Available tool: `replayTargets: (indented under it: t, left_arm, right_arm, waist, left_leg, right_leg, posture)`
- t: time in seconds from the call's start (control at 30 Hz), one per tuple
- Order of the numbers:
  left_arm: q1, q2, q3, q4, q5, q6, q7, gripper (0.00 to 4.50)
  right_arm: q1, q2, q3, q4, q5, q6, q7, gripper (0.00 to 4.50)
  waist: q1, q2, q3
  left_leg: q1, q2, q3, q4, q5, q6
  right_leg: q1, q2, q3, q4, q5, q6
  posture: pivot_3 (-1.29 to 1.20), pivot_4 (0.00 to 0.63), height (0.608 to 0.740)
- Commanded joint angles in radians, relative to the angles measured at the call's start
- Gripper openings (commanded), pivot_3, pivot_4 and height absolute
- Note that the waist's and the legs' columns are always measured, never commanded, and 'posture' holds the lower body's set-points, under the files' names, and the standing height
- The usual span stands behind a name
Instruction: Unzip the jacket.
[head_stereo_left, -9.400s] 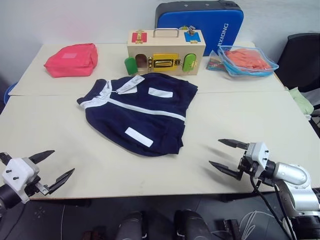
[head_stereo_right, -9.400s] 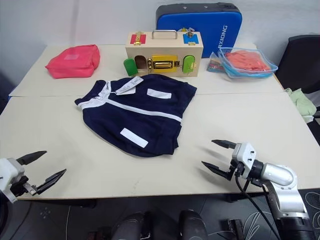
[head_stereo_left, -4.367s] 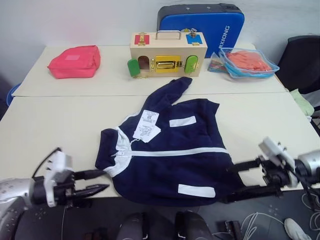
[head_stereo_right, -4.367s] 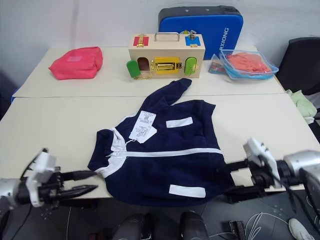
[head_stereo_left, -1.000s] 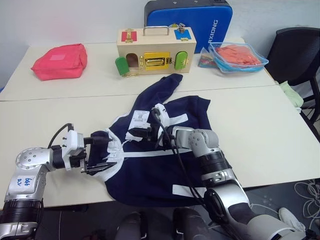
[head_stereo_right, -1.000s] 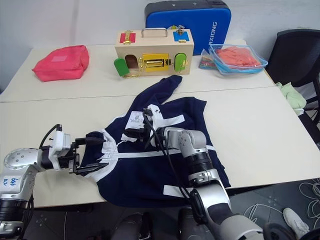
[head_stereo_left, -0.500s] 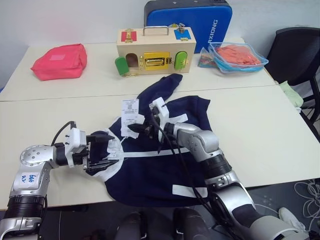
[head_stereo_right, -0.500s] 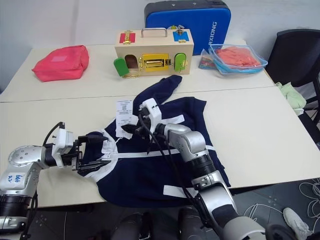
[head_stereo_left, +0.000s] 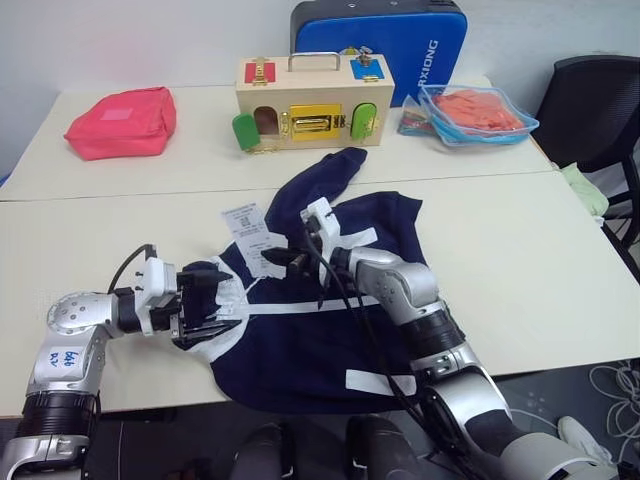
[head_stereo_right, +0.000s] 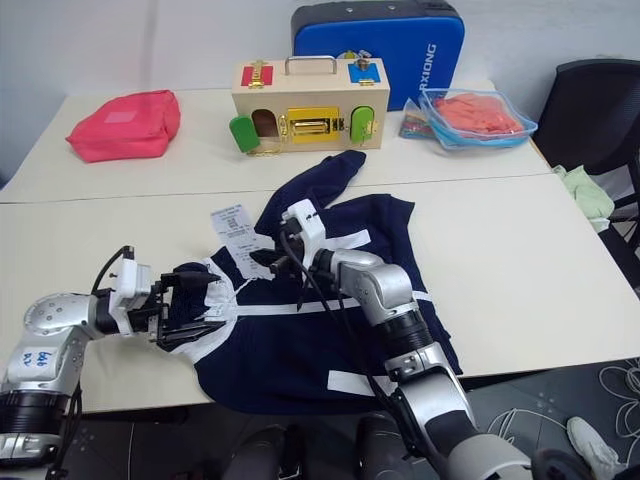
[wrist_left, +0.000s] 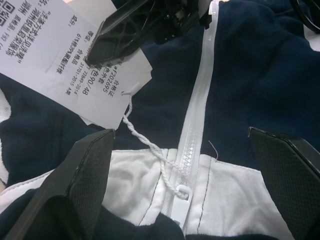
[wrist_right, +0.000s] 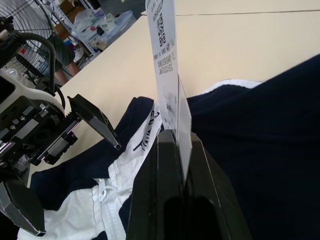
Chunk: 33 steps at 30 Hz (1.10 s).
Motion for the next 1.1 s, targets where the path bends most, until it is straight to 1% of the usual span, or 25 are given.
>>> replayTargets:
  t: [0.03, 0.13, 0.27, 0.33, 0.5, 0.6, 0.67, 0.7, 1.0, 1.1]
  left_arm:
    - [-0.032, -0.005, -0.011, 0.023, 0.016, -0.035, -0.008, 4.5]
    - [-0.087, -0.027, -0.05, 0.09, 0.053, -0.09, -0.018, 4.5]
    - [-0.142, -0.039, -0.092, 0.181, 0.099, -0.158, -0.057, 4.5]
    - [-0.154, -0.041, -0.107, 0.212, 0.111, -0.179, -0.071, 4.5]
    - [-0.217, -0.073, -0.136, 0.375, 0.166, -0.229, -0.048, 4.5]
    - [-0.226, -0.082, -0.151, 0.44, 0.195, -0.246, -0.047, 3.91]
    - [-0.222, -0.076, -0.171, 0.466, 0.218, -0.266, -0.06, 3.44]
    - [-0.219, -0.071, -0.181, 0.474, 0.229, -0.271, -0.065, 3.38]
    - [-0.213, -0.066, -0.224, 0.519, 0.263, -0.3, -0.043, 3.38]
    - [-0.195, -0.057, -0.235, 0.522, 0.276, -0.301, -0.036, 3.38]
  right_arm:
    - [-0.002, -0.008, -0.051, -0.075, 0.052, 0.032, -0.007, 0.03]
    - [0.018, -0.03, -0.074, -0.134, 0.082, 0.068, -0.002, 0.03]
    - [0.044, -0.049, -0.073, -0.203, 0.11, 0.095, 0.008, 0.03]
    - [0.052, -0.051, -0.072, -0.218, 0.119, 0.103, 0.004, 0.03]
    - [0.074, -0.049, -0.071, -0.236, 0.123, 0.1, -0.02, 0.03]
    - [0.086, -0.049, -0.072, -0.249, 0.123, 0.1, -0.034, 0.0]
    - [0.093, -0.057, -0.074, -0.258, 0.12, 0.096, -0.041, 0.0]
    - [0.097, -0.063, -0.079, -0.263, 0.119, 0.094, -0.045, 0.0]
    - [0.133, -0.125, -0.147, -0.323, 0.135, 0.09, -0.081, 0.0]
    - [0.154, -0.164, -0.184, -0.34, 0.139, 0.082, -0.096, 0.0]
  waist:
    - [0.001, 0.0, 0.0]
    - [0.002, 0.0, 0.0]
    - [0.002, 0.0, 0.0]
    - [0.0, 0.0, 0.0]
    - [0.003, 0.0, 0.0]
    - [0.003, 0.0, 0.0]
    - [0.003, 0.0, 0.0]
    - [0.003, 0.0, 0.0]
    - [0.005, 0.0, -0.001]
    - [0.006, 0.0, -0.002]
  left_leg:
    - [0.0, 0.0, 0.0, 0.0, 0.0, 0.0]
    - [0.0, 0.0, 0.0, 0.0, 0.0, 0.0]
    - [0.0, -0.001, 0.0, 0.0, 0.0, 0.0]
    - [0.0, 0.0, 0.0, 0.0, 0.0, 0.0]
    - [0.0, 0.0, 0.0, 0.001, 0.001, 0.001]
    - [0.0, -0.001, 0.0, 0.001, 0.001, 0.001]
    - [0.0, -0.001, 0.0, 0.001, 0.001, 0.001]
    - [0.0, -0.001, 0.0, 0.001, 0.001, 0.001]
    - [0.003, -0.001, -0.001, 0.001, 0.001, 0.002]
    - [0.004, -0.001, -0.001, 0.001, 0.001, 0.002]
  right_leg:
    - [0.0, 0.0, 0.0, 0.0, 0.0, 0.0]
    - [0.0, 0.0, 0.0, 0.0, 0.0, 0.0]
    - [0.0, 0.0, -0.001, 0.0, 0.0, 0.0]
    - [0.0, 0.0, -0.001, 0.0, 0.0, 0.0]
    - [0.0, 0.0, -0.001, 0.0, 0.0, 0.0]
    - [0.0, 0.0, -0.001, 0.001, 0.0, 0.0]
    - [0.0, 0.0, -0.001, 0.001, 0.0, 0.0]
    - [0.0, 0.0, -0.001, 0.002, 0.0, 0.0]
    - [0.004, -0.001, -0.001, 0.002, 0.0, 0.0]
    - [0.005, -0.002, -0.001, 0.002, 0.0, 0.0]
  posture:
    - [0.0, 0.15, 0.74]
    - [0.0, 0.15, 0.74]
    - [0.0, 0.15, 0.74]
    - [0.0, 0.15, 0.74]
    - [0.0, 0.15, 0.74]
    - [0.0, 0.15, 0.74]
    - [0.0, 0.15, 0.74]
    - [0.0, 0.15, 0.74]
    - [0.0, 0.15, 0.74]
    - [0.0, 0.15, 0.74]
